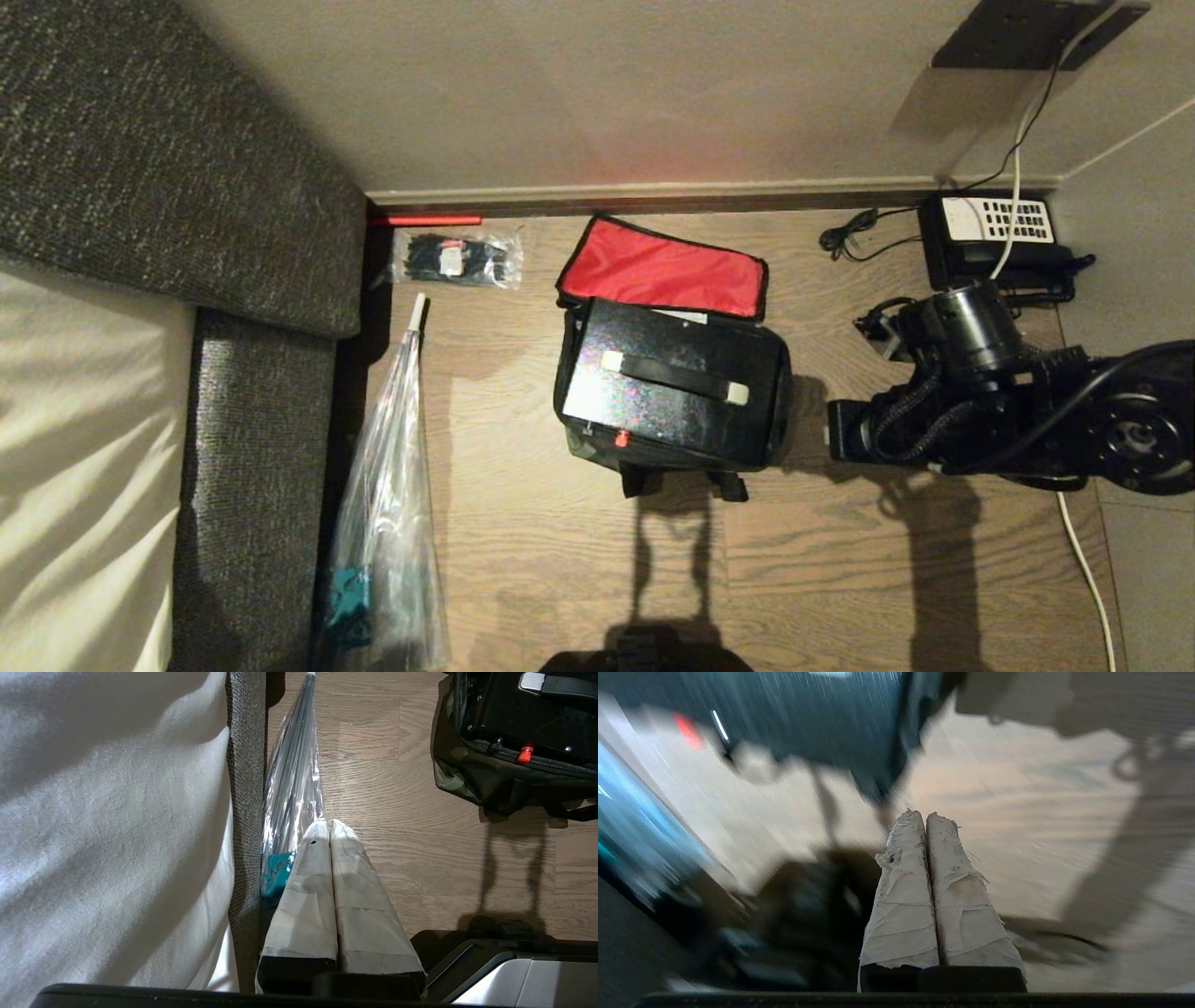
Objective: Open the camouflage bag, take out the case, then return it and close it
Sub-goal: Close the top of the storage box
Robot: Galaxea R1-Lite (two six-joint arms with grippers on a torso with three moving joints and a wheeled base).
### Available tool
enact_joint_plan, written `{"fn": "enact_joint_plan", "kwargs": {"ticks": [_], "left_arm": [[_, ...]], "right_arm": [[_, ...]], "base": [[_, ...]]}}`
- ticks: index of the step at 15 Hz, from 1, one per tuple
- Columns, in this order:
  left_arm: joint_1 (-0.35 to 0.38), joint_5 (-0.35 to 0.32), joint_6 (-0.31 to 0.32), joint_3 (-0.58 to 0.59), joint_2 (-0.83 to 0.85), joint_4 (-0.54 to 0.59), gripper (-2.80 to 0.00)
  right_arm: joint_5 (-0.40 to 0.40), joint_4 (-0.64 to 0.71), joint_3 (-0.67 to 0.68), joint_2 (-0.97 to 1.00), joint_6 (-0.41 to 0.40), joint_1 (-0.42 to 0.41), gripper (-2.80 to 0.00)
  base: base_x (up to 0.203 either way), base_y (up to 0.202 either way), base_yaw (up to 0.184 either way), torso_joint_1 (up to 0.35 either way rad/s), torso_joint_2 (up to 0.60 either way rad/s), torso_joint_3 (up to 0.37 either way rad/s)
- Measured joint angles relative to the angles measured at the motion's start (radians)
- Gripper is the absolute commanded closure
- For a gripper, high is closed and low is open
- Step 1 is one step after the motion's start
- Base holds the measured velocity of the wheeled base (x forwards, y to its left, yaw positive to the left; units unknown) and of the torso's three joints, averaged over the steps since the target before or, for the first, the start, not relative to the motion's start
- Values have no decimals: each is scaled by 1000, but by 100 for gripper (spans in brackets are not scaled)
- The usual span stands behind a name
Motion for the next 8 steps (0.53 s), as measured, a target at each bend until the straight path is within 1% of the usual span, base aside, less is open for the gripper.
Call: {"fn": "enact_joint_plan", "kwargs": {"ticks": [1,2,3,6,8], "left_arm": [[0,0,0,0,-1,0,0],[0,0,0,0,-2,0,0],[0,0,0,0,-3,0,0],[0,0,0,0,-3,0,0],[0,0,0,0,-3,0,0]], "right_arm": [[-1,-14,-29,29,23,0,0],[-2,-26,-52,55,28,0,0],[-4,-47,-68,80,28,0,-280],[-25,-110,-109,151,32,0,-280],[-87,-116,-137,190,37,-1,-280]], "base": [[0,0,0,0,0,0],[0,0,0,0,0,0],[0,0,0,0,0,0],[0,0,0,0,0,0],[0,0,0,0,0,0]]}}
